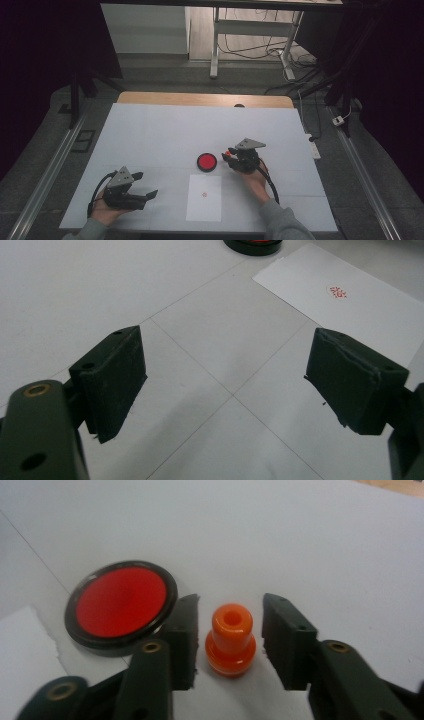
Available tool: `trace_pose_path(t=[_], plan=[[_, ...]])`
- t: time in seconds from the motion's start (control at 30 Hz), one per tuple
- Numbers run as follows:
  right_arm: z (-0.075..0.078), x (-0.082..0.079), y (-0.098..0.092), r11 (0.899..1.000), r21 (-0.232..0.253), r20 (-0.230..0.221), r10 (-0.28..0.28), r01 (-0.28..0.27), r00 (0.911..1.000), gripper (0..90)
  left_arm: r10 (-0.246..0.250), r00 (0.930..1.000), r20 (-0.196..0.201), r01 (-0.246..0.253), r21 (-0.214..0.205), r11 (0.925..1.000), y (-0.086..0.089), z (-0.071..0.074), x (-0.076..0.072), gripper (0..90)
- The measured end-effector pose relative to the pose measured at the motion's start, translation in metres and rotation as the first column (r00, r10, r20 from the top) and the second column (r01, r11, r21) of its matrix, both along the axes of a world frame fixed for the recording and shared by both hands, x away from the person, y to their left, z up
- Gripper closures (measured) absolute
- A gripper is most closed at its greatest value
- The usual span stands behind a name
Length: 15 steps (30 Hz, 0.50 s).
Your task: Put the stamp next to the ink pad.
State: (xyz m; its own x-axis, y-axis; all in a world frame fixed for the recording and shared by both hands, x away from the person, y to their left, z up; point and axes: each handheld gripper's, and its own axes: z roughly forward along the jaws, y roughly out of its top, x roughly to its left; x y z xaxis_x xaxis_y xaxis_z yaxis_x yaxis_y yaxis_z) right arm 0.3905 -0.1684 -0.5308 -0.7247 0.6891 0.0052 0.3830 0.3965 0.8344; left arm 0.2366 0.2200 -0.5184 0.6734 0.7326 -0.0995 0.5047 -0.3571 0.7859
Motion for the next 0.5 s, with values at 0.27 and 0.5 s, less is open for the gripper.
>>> trace_pose_path(t=[0.27, 0.5], plan=[[0.017, -0.005, -0.006, 0.998, 0.06, 0.027, 0.012, -0.014, 0.9995, 48.9, 0.009, 0.9999, -0.004, -0.009, -0.007, 0.9999, 0.002, 0.0, 0.0, 16.1], [0.028, -0.015, -0.018, 0.997, 0.06, 0.033, 0.038, -0.04, 0.9987, 49.5, 0.02, 0.9997, -0.013, -0.02, -0.009, 0.9997, 0.005, -0.002, 0.001, 16.1]])
